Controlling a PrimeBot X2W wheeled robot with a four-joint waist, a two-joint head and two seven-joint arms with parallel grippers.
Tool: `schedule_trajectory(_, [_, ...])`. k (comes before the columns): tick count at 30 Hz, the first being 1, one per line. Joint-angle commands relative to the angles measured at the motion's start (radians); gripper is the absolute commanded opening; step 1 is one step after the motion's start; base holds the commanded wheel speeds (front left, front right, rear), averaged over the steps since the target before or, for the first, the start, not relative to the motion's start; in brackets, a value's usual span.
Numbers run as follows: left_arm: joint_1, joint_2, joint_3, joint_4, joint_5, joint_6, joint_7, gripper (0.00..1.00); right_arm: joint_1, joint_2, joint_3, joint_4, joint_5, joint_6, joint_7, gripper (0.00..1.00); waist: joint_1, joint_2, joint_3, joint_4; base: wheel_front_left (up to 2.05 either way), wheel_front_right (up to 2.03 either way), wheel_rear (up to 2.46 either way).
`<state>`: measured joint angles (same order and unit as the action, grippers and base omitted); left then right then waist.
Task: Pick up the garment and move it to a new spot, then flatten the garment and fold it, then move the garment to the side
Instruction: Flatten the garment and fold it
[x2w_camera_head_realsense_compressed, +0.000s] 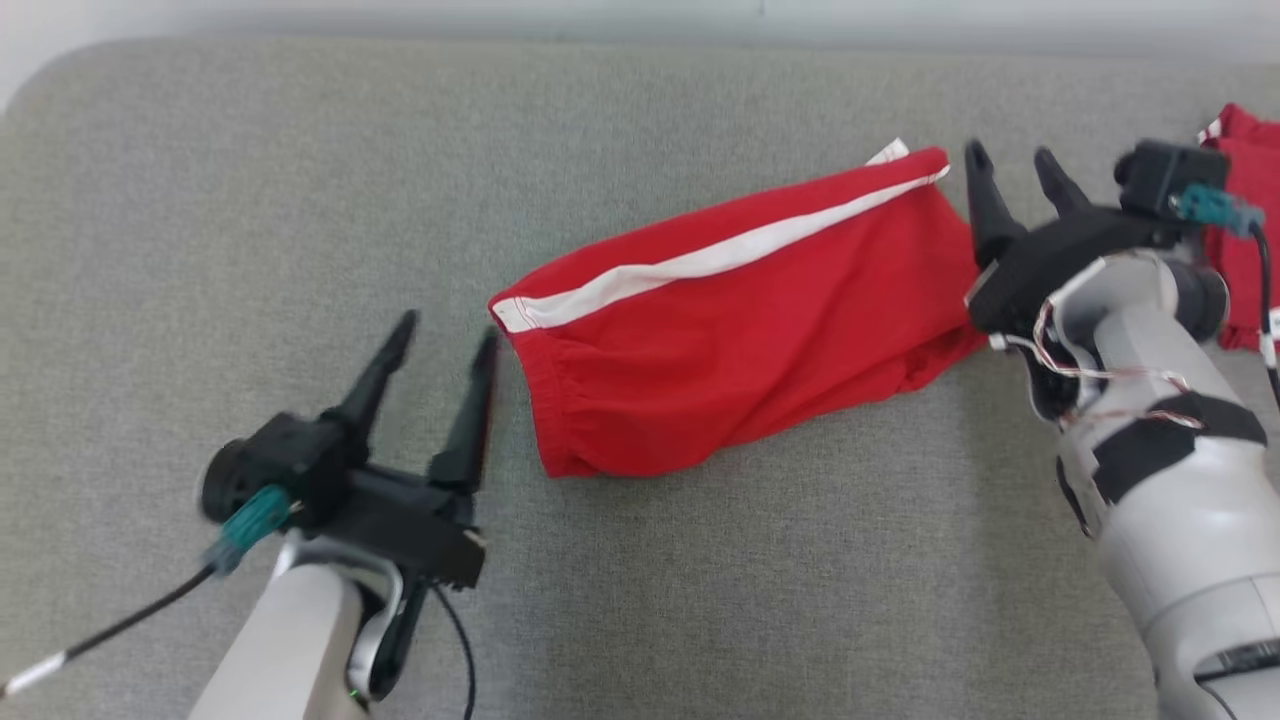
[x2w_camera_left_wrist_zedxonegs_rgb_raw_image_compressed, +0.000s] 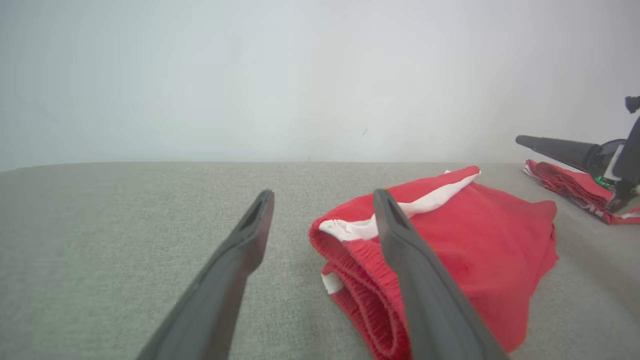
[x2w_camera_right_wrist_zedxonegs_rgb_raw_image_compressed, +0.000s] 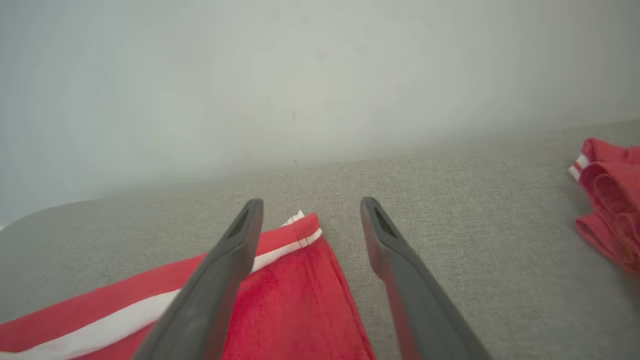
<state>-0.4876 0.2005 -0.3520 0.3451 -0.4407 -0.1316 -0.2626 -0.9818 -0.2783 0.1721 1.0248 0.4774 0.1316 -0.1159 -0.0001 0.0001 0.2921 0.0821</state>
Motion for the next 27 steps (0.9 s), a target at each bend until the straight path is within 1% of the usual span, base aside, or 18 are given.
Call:
schedule_trajectory(1, [0.034,-0.008,0.030,-0.020,0.026,0.002,-0.003,1.00,0.025,-0.014,0.010,0.004,0.011,-0.003,-0.010,1.00,0.0001,-0.0001,-0.024,0.004,0.00,0.00,0.00])
schedule_trajectory(4, [0.097,-0.029,0.127,-0.086,0.088,0.016,-0.003,1.00,0.059,-0.034,0.026,0.011,0.036,-0.003,-0.020,1.00,0.0001,-0.0001,-0.045,0.014,0.00,0.00,0.00])
schedule_trajectory(7, [0.166,-0.057,0.209,-0.139,0.142,0.018,-0.003,1.00,0.090,-0.054,0.041,0.021,0.056,-0.003,-0.029,1.00,0.0001,-0.0001,-0.062,0.023,0.00,0.00,0.00])
schedule_trajectory(13, [0.283,-0.095,0.320,-0.197,0.215,0.009,-0.003,1.00,0.133,-0.074,0.067,0.052,0.075,-0.003,-0.047,1.00,0.0001,-0.0001,-0.072,0.039,0.00,0.00,0.00])
schedule_trajectory(14, [0.283,-0.095,0.320,-0.197,0.215,0.009,-0.003,1.00,0.133,-0.074,0.067,0.052,0.075,-0.003,-0.047,1.00,0.0001,-0.0001,-0.072,0.039,0.00,0.00,0.00])
schedule_trajectory(19, [0.340,-0.123,0.388,-0.218,0.233,0.005,-0.003,1.00,0.131,-0.080,0.081,0.088,0.078,-0.003,-0.052,1.00,0.0001,-0.0001,-0.060,0.056,0.00,0.00,0.00])
schedule_trajectory(21, [0.353,-0.126,0.384,-0.222,0.266,0.002,-0.003,1.00,0.123,-0.080,0.086,0.108,0.073,-0.003,-0.053,1.00,0.0001,-0.0001,-0.053,0.063,0.00,0.00,0.00])
schedule_trajectory(27, [0.349,-0.142,0.392,-0.226,0.275,0.002,-0.003,1.00,0.111,-0.070,0.090,0.183,0.063,-0.003,-0.054,1.00,0.0001,-0.0001,-0.039,0.081,0.00,0.00,0.00])
